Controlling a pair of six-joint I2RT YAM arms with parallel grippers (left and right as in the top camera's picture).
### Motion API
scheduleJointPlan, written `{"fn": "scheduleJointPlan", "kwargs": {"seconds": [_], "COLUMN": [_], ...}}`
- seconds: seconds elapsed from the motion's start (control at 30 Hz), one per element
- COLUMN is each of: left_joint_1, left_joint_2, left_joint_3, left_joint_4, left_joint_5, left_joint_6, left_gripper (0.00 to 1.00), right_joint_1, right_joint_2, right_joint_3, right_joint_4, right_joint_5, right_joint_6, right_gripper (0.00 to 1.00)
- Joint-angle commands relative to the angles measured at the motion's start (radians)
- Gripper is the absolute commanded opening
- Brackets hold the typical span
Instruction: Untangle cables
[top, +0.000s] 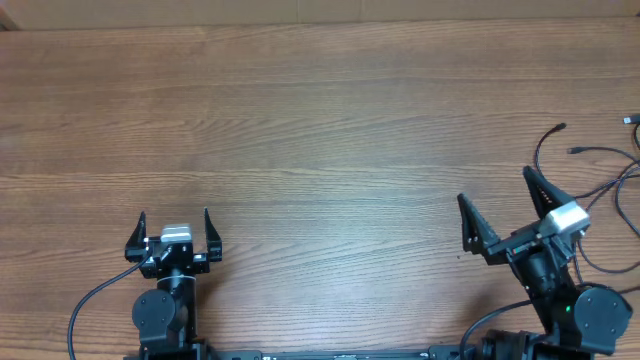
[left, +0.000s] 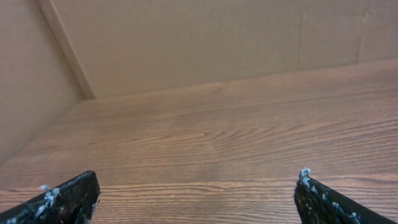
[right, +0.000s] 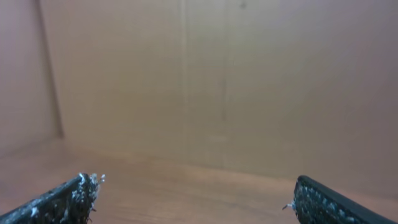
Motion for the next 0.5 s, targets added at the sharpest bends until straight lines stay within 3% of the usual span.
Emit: {"fn": "scheduleJointPlan", "kwargs": {"seconds": [0.0,0.2,0.47], "left_joint_1": [-0.006,-0.006,-0.006], "left_joint_2": [-0.011,-0.011,-0.011], "left_joint_3": [-0.004,-0.004,-0.004], "left_joint_4": [0.002,0.002,0.002], "left_joint_5": [0.008,0.008,0.008], "left_joint_6": [-0.014,-0.014,-0.014], "left_gripper": [1.00,1.00,1.00], "right_joint_1": [0.023,0.052,0.163], "right_joint_2": [-0.036,-0.069,-0.089], "right_joint_3": [-0.070,-0.176,-0.224], "right_joint_4": [0.079,0.229,0.218], "right_joint_5": [0.181,0.338,0.544], "right_joint_6": [0.043,0.043,0.043], "right_gripper": [1.00,1.00,1.00]}}
